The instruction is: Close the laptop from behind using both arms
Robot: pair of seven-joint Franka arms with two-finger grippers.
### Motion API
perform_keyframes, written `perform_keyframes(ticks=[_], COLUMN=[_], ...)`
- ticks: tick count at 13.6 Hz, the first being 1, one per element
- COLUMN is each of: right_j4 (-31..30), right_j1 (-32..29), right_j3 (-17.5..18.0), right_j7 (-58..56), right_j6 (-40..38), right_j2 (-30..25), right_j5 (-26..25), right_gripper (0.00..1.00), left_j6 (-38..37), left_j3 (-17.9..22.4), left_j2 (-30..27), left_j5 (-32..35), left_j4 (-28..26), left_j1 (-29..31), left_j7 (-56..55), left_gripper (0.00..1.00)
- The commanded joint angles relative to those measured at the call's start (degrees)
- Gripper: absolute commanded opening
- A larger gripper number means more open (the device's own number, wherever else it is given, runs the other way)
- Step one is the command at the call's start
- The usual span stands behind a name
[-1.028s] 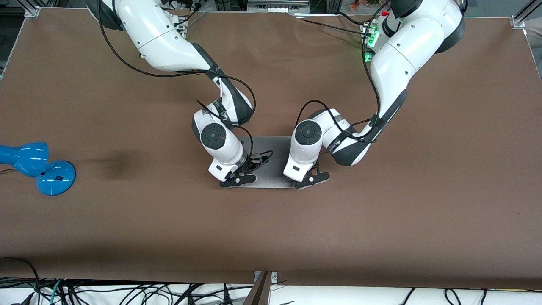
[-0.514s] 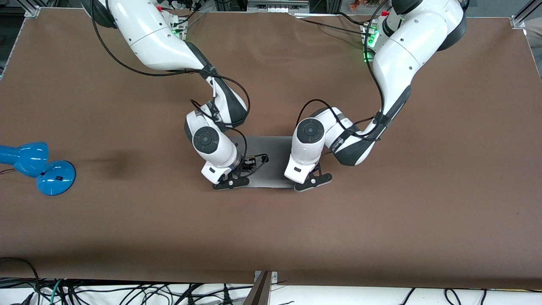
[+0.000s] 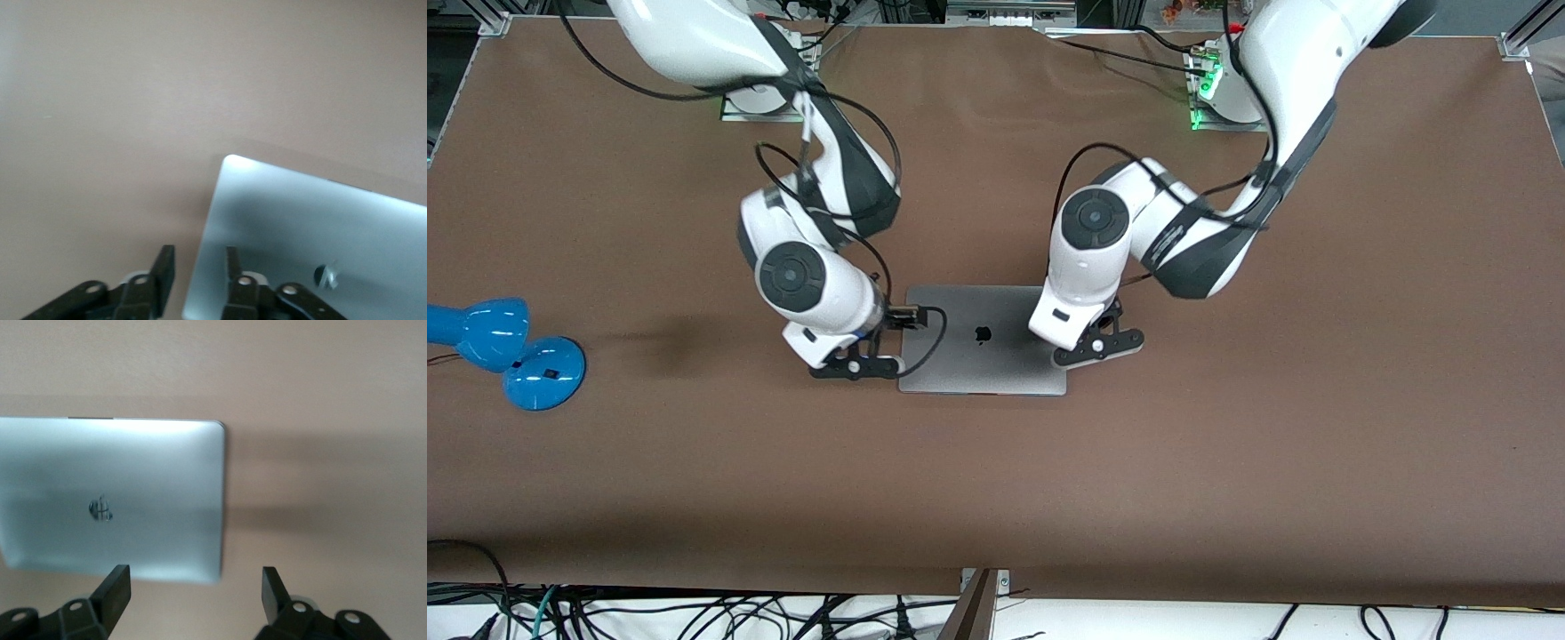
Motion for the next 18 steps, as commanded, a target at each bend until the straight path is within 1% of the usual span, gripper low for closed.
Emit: perform_keyframes(ticks=[1,3,5,8,10,11,12,14,16,17,18], right_j4=[2.1,3.2,4.9,7.5,7.6,7.6,7.6,7.7,7.7,7.7,7.7], right_j1=[-3.1,-5.5,-7.9,-11.9,-14.1,-14.9,-16.3,-19.1,-21.9,-22.8,-23.1], right_j3=[0.8,0.9,0.9,1.0,1.1,1.0,1.0,1.0,0.9,0.7,0.3], right_j7=[1.4,1.4,1.4,0.5,0.3,-0.4,-2.8,-9.9,-16.2,-18.1,-19.6], right_j6=[-9.0,-14.6,-19.2,-23.6,-24.1,-24.2,-24.3,-26.5,-27.4,-27.8,-28.3], right_j2=[-5.2,-9.1,-11.7,-13.9,-15.6,-16.3,-17.2,-18.0,-19.0,-19.1,-19.6], right_j5=[0.2,0.1,-0.4,-0.4,-0.4,-0.4,-0.9,-1.5,-1.6,-1.6,-2.2], right_gripper=[0.99,0.99,0.99,0.99,0.99,0.99,0.99,0.99,0.99,0.99,0.99], left_j6=[-3.7,-5.8,-7.1,-12.2,-16.1,-17.5,-18.4,-18.9,-19.0,-18.8,-18.6], left_j3=[0.5,1.5,3.5,8.5,11.8,14.2,17.5,22.6,27.4,31.4,34.6], left_j2=[-7.2,-10.5,-14.5,-21.2,-24.4,-25.9,-27.2,-30.0,-32.5,-34.0,-35.6], left_j5=[-4.1,-6.8,-9.9,-14.6,-15.3,-16.5,-17.8,-20.3,-20.6,-20.6,-22.0], left_j4=[-5.0,-5.8,-7.4,-8.8,-8.9,-8.9,-8.9,-9.7,-11.8,-13.4,-14.8], left_j1=[1.4,1.8,1.8,1.6,1.6,1.1,0.7,0.2,-0.2,-2.6,-3.6], left_j7=[5.8,9.5,12.8,22.1,26.9,30.1,34.4,40.5,46.8,49.5,51.1], left_gripper=[1.00,1.00,1.00,1.00,1.00,1.00,1.00,1.00,1.00,1.00,1.00])
